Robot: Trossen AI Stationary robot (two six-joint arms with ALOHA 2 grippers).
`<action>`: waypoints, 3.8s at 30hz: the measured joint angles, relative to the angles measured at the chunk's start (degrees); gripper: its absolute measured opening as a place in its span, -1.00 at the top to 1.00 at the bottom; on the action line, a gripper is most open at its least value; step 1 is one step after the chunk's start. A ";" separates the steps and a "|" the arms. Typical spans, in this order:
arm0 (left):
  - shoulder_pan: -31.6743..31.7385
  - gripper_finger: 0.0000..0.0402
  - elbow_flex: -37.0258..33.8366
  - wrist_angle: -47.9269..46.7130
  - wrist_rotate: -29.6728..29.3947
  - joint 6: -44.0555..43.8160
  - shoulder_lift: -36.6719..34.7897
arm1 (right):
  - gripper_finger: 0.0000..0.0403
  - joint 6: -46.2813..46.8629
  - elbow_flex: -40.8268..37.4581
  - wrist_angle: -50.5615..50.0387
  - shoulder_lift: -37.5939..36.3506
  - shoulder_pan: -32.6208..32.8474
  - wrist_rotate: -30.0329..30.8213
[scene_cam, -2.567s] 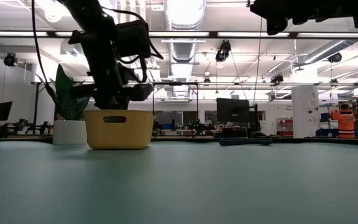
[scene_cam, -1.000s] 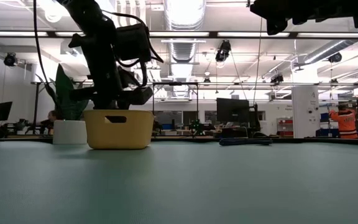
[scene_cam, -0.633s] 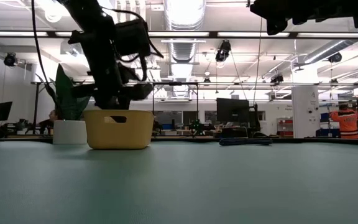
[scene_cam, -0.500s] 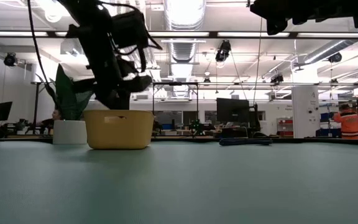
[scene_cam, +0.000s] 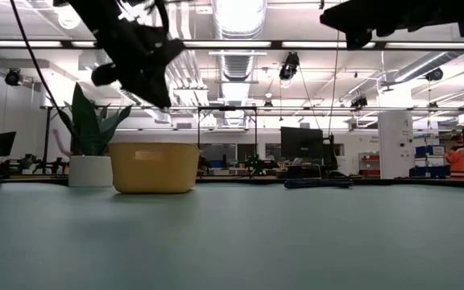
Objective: Pick and place USB-C Cables
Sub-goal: Put the purple USB cable into the yellow bin
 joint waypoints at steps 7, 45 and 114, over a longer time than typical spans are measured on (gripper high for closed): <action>-5.81 0.73 -0.04 0.54 -2.84 8.45 -3.90 | 0.71 3.01 0.00 -0.69 3.76 0.00 4.52; -12.04 0.73 -21.43 26.06 -3.48 52.03 -33.31 | 0.71 6.12 34.62 -49.11 36.80 -22.17 8.47; -12.05 0.73 -22.88 26.73 -3.46 52.09 -34.44 | 0.08 -22.06 47.87 -59.50 62.65 -38.80 7.50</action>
